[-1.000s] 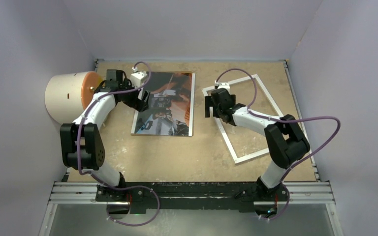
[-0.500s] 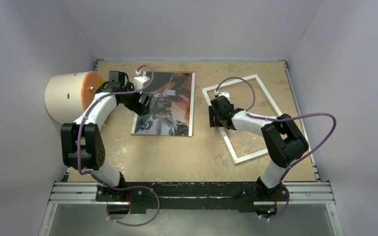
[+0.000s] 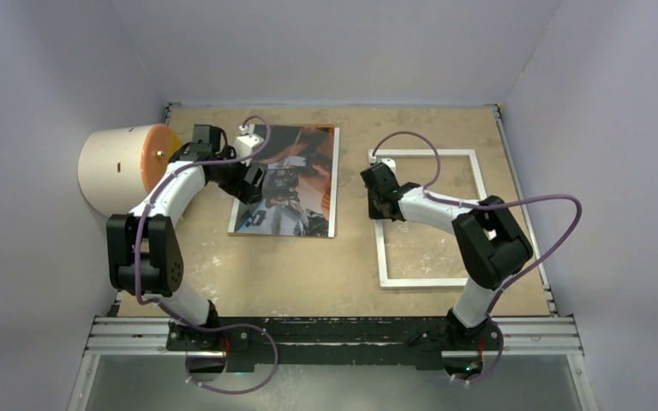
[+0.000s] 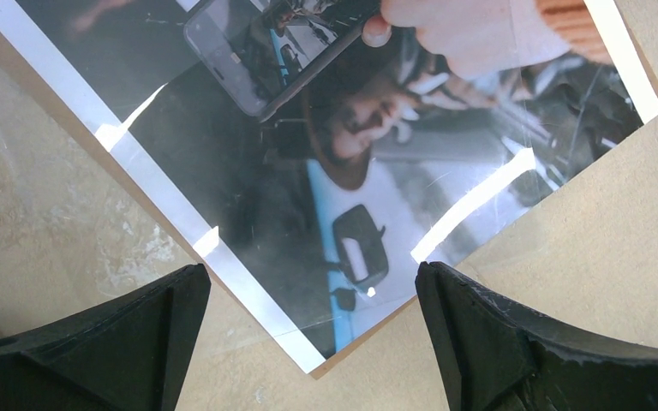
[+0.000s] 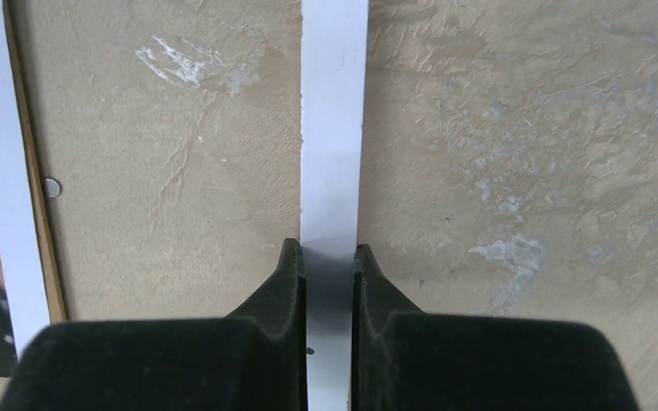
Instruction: Put the photo into the frame
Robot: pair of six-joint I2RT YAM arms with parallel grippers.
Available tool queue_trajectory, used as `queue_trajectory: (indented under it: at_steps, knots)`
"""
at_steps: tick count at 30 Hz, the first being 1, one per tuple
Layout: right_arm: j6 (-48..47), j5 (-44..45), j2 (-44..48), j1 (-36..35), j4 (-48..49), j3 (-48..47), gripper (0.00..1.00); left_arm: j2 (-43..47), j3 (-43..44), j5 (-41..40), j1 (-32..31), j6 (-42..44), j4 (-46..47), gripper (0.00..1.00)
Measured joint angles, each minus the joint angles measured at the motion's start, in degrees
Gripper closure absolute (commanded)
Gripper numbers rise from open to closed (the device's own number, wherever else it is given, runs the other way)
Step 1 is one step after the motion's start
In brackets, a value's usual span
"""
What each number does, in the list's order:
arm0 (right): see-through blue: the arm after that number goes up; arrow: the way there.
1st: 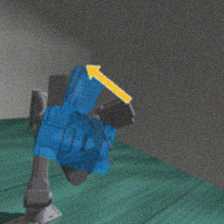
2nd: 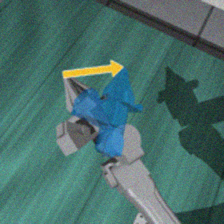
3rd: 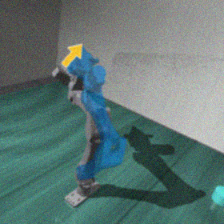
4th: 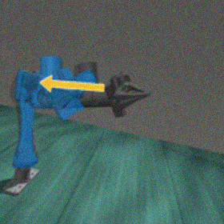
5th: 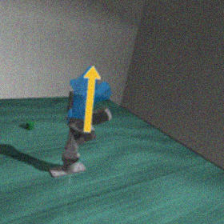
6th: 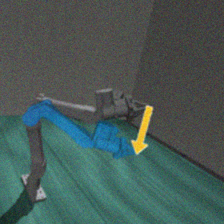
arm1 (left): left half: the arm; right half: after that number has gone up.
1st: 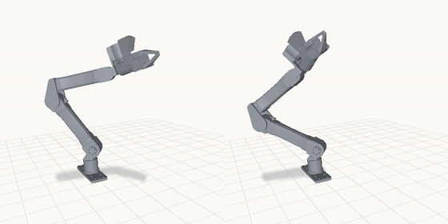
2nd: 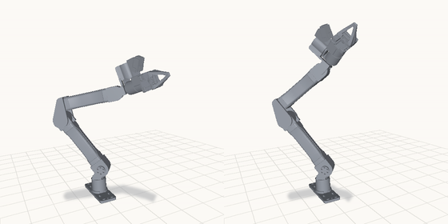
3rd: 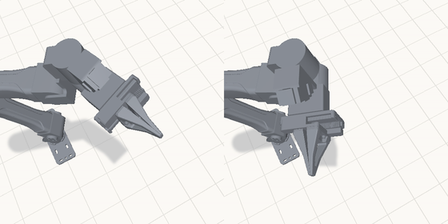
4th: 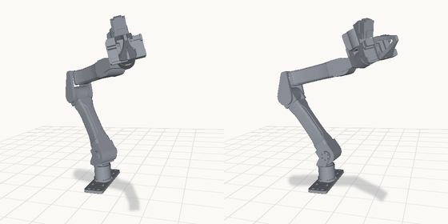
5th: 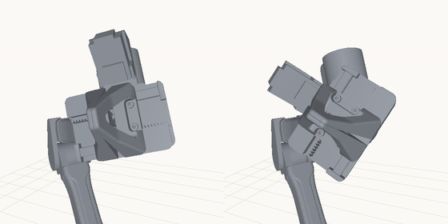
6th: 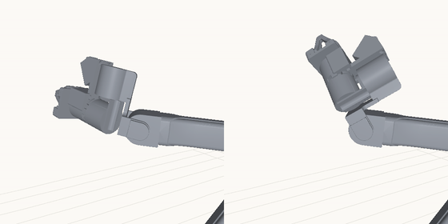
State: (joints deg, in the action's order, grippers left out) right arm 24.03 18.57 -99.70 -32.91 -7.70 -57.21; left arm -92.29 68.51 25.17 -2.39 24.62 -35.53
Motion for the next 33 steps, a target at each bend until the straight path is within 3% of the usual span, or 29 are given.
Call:
queue_trajectory:
  at_steps: [6,16,26,33]
  knots:
    - [2.54,-2.38,0.00,0.24,-5.95,-7.32,1.00,0.00,0.11,0.63,-0.33,-0.09,-0.46,0.00]
    - [10.47,-13.86,3.87,0.17,-9.73,-19.76,1.00,0.00,2.43,3.23,-0.33,-0.92,-3.56,0.00]
    - [23.54,-23.89,8.76,0.17,-9.86,-27.47,1.00,0.57,4.79,4.94,-0.33,-1.51,-5.03,0.00]
    - [32.52,-28.96,10.86,0.26,-4.92,-28.30,1.00,3.17,5.07,5.25,-0.33,-1.55,-5.68,0.00]
